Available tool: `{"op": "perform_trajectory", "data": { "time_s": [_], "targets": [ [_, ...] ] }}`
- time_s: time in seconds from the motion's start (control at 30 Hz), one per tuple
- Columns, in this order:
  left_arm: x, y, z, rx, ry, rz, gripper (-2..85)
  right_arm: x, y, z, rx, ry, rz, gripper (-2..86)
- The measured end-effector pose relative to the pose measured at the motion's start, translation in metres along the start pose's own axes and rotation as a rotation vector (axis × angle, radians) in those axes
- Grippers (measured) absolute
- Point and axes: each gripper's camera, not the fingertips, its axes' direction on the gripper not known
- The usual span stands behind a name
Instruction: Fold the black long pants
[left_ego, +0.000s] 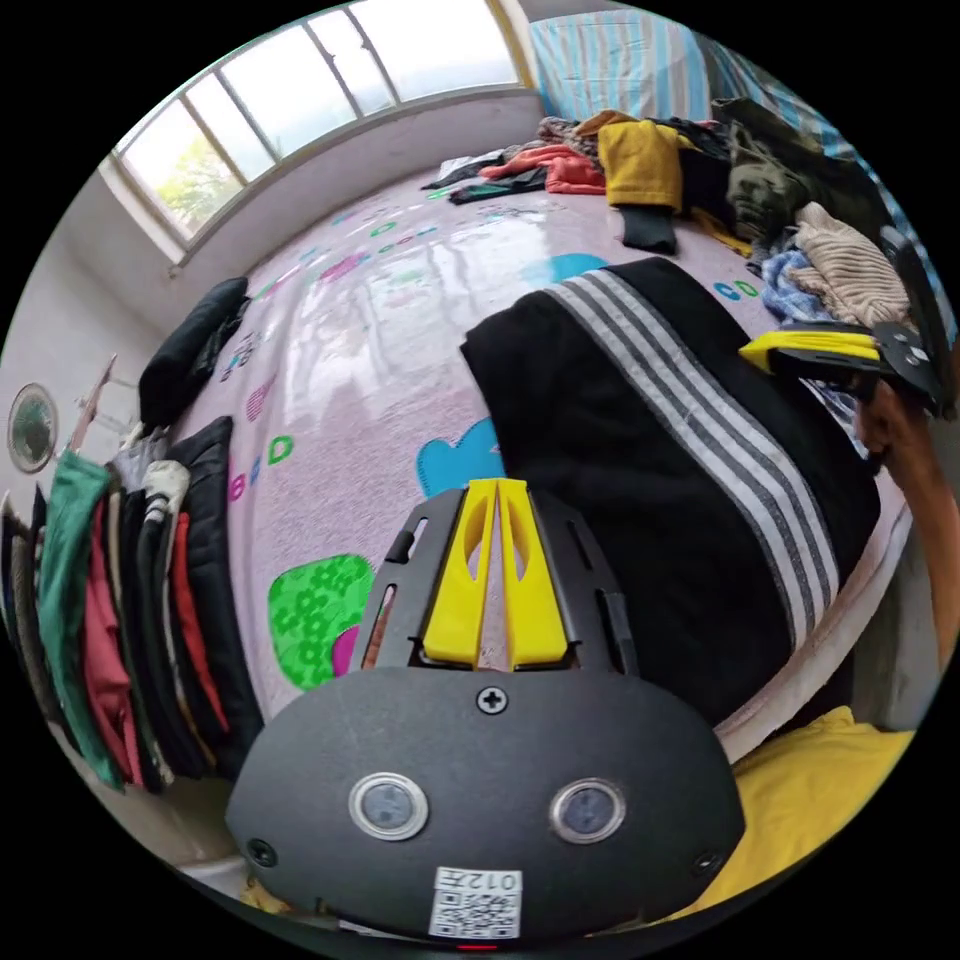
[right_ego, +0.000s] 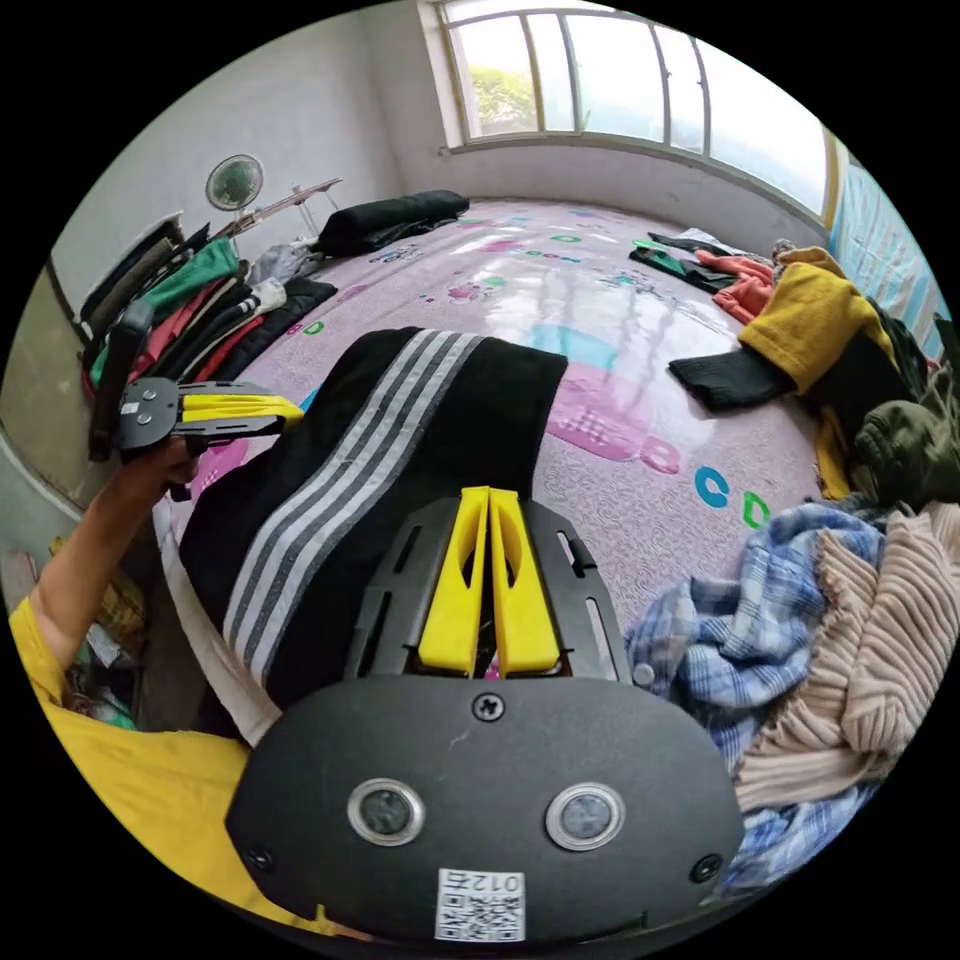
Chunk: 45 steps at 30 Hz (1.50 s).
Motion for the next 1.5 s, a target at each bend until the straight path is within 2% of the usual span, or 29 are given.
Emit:
{"op": "perform_trajectory", "data": {
  "time_s": [0.13, 0.2, 0.33, 0.5, 0.67, 0.83, 0.93, 1.03, 1.13, 1.23, 1.33, 1.5],
  "targets": [
    [0.005, 0.051, -0.048, 0.110, 0.149, 0.076, 0.2, -0.040, 0.061, -0.062, 0.101, -0.070, -0.093, 0.6],
    [0.018, 0.072, -0.051, 0.120, 0.149, 0.135, 0.2, -0.058, 0.093, -0.072, 0.120, -0.036, -0.112, 0.6],
    [0.041, 0.095, -0.016, 0.000, 0.086, 0.210, 0.1, -0.087, 0.135, -0.043, 0.037, 0.066, -0.158, 0.5],
    [0.027, 0.106, -0.003, 0.035, 0.146, 0.144, 0.0, -0.103, 0.154, -0.017, 0.005, 0.085, -0.186, 0.5],
    [0.043, 0.121, 0.000, 0.077, -0.004, 0.211, 0.1, -0.158, 0.186, -0.010, 0.046, 0.321, -0.358, 0.5],
    [0.028, 0.130, 0.002, 0.100, 0.043, 0.159, 0.3, -0.192, 0.205, -0.006, 0.075, 0.445, -0.396, 0.3],
    [0.008, 0.142, -0.021, 0.167, 0.092, 0.062, 0.4, -0.193, 0.211, -0.033, 0.100, 0.422, -0.293, 0.1],
    [0.014, 0.156, -0.047, 0.275, 0.152, 0.124, 0.4, -0.211, 0.227, -0.074, 0.212, 0.306, -0.293, 0.2],
    [0.033, 0.150, -0.038, 0.227, 0.107, 0.213, 0.4, -0.239, 0.230, -0.075, 0.195, 0.187, -0.322, 0.2],
    [0.035, 0.147, -0.006, 0.090, 0.033, 0.225, 0.3, -0.253, 0.235, -0.051, 0.128, 0.183, -0.324, 0.1],
    [0.015, 0.157, 0.008, 0.145, 0.096, 0.158, 0.2, -0.253, 0.243, -0.030, 0.049, 0.146, -0.312, 0.2],
    [-0.016, 0.158, 0.009, 0.136, 0.130, 0.107, 0.0, -0.255, 0.249, -0.041, 0.060, 0.074, -0.266, 0.7]
  ]
}}
